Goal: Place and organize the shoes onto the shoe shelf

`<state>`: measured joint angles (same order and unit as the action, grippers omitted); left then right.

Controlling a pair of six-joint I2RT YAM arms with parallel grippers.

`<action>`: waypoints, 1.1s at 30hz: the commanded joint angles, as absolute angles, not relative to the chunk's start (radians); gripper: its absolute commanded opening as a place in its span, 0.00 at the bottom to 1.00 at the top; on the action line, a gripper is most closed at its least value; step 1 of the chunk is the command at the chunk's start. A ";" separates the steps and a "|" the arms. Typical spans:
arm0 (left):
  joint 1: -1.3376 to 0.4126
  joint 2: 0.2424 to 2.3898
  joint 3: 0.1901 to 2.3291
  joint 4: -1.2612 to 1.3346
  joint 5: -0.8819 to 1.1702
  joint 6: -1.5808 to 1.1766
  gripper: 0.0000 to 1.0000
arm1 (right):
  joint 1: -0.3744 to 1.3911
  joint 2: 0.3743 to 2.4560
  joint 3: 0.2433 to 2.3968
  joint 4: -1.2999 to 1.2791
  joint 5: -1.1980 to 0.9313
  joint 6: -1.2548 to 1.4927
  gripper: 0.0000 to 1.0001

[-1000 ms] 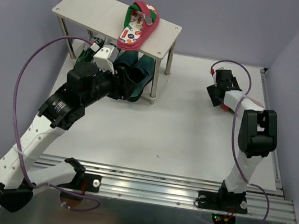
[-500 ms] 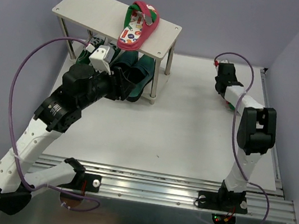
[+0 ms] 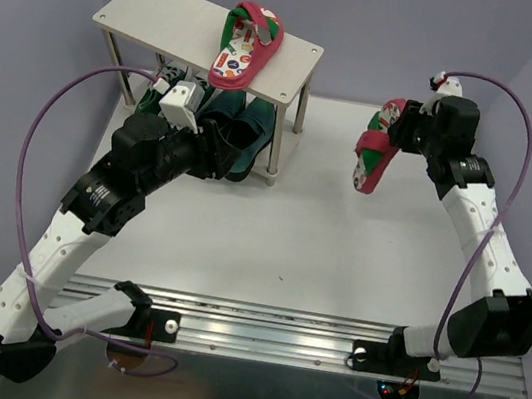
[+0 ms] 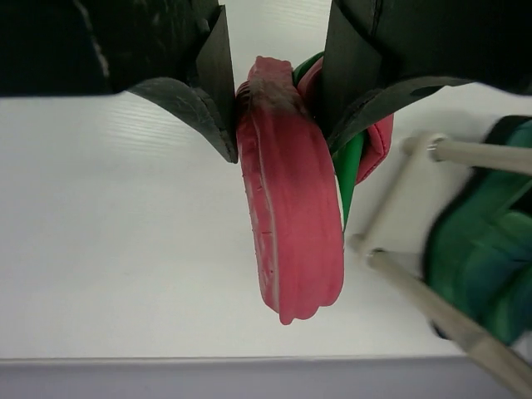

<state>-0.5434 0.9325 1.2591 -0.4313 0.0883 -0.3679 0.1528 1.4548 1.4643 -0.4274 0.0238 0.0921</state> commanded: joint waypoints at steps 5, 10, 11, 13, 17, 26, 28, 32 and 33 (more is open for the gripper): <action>-0.571 0.928 1.287 -0.400 0.136 -0.342 0.61 | 0.161 1.374 1.261 -0.212 -0.564 0.506 0.09; -0.627 0.931 1.266 -0.410 0.135 -0.333 0.59 | 0.161 1.362 1.013 -0.028 -0.728 0.610 0.06; -0.638 0.933 1.261 -0.411 0.124 -0.328 0.58 | 0.161 1.361 0.984 -0.011 -0.750 0.615 0.06; -0.676 0.942 1.246 -0.423 0.095 -0.328 0.58 | 0.161 1.368 0.916 -0.012 -0.759 0.612 0.07; -0.782 0.966 1.223 -0.433 -0.051 -0.351 0.58 | 0.161 1.393 0.864 -0.081 -0.723 0.560 0.13; -0.968 1.095 1.164 -0.410 -0.202 -0.448 0.73 | 0.161 1.390 0.972 -0.455 -0.191 0.422 1.00; -0.989 1.114 1.132 -0.391 -0.213 -0.457 0.76 | 0.161 1.349 0.989 -0.503 -0.125 0.419 1.00; -1.011 1.153 1.083 -0.344 -0.221 -0.445 0.77 | 0.161 1.186 0.976 -0.541 0.035 0.439 1.00; -1.012 1.163 1.069 -0.330 -0.218 -0.439 0.77 | 0.161 1.163 0.974 -0.558 0.052 0.440 1.00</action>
<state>-1.0019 1.1538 1.0966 -0.4194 -0.1776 -0.4358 0.1585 1.3010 0.9306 -0.4892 -0.1486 0.4496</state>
